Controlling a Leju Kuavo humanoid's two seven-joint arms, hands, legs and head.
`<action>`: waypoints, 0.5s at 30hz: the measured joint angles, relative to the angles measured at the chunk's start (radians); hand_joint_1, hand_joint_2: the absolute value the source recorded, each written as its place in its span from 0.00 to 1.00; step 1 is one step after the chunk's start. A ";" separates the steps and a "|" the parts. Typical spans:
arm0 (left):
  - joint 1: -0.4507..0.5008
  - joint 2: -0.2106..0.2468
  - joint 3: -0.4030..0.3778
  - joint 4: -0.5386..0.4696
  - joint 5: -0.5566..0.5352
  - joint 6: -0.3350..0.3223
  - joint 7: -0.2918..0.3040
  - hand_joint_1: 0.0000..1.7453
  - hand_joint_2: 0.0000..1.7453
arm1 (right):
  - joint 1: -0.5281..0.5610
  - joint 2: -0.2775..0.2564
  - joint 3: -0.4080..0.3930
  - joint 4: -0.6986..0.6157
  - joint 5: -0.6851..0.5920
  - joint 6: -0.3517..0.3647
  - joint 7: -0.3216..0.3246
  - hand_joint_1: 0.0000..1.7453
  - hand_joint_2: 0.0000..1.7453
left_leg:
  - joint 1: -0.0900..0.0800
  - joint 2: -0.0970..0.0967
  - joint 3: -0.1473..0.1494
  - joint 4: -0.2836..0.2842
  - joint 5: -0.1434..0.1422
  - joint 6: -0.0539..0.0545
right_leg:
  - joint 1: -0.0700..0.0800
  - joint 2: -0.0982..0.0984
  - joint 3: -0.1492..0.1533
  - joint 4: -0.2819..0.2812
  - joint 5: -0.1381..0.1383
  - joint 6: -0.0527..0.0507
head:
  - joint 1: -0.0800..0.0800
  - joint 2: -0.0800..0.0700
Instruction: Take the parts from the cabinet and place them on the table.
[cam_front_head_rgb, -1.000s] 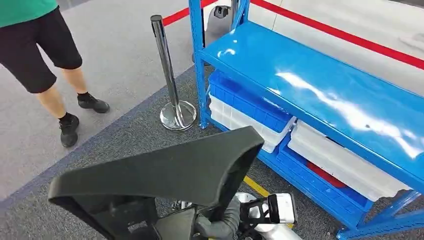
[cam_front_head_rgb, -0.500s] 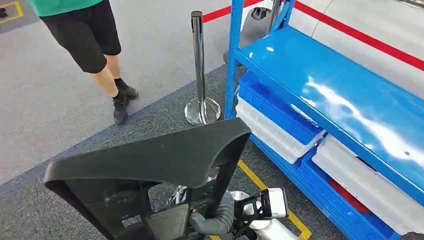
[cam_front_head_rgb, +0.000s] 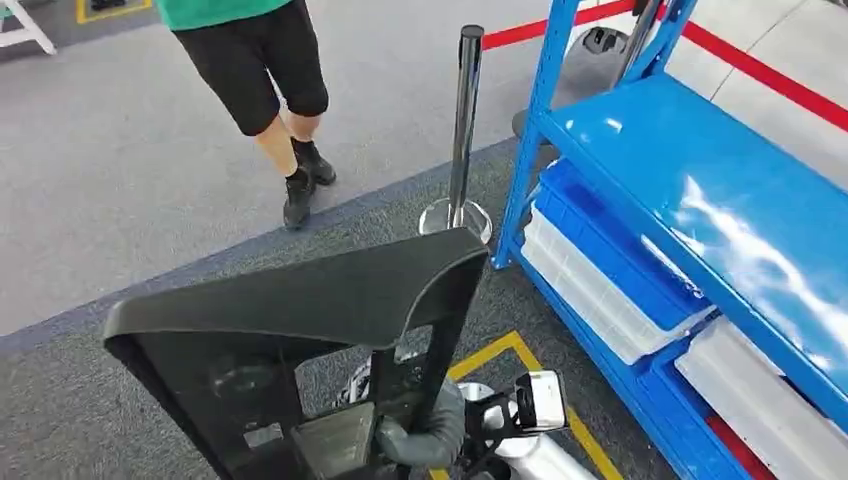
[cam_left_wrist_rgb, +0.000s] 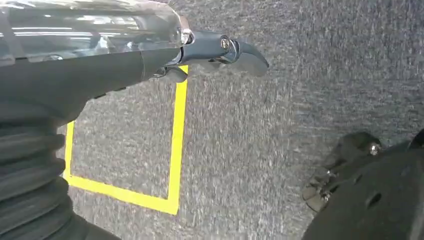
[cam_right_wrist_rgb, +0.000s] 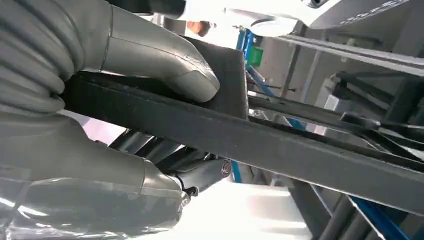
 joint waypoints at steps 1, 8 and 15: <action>0.004 0.003 0.000 0.000 0.000 0.001 0.000 0.00 1.00 | 0.000 0.002 0.000 -0.001 -0.001 0.008 0.000 0.98 1.00 | 0.001 0.013 0.001 0.007 -0.003 -0.003 | -0.007 -0.014 0.003 -0.008 0.004 -0.010 | 0.000 0.000; -0.003 0.012 -0.004 0.000 -0.002 -0.018 -0.016 0.00 1.00 | 0.051 0.001 -0.036 -0.035 0.002 0.050 0.000 0.98 1.00 | -0.001 0.130 -0.123 0.274 -0.109 -0.010 | 0.012 -0.109 0.014 -0.012 -0.008 -0.027 | 0.000 0.000; -0.010 0.043 -0.022 0.001 -0.002 -0.040 -0.035 0.00 1.00 | 0.104 0.000 -0.094 -0.077 0.008 0.100 0.000 0.98 1.00 | -0.035 0.183 0.013 0.001 -0.016 0.035 | 0.012 -0.176 0.038 -0.022 -0.021 -0.002 | 0.000 0.000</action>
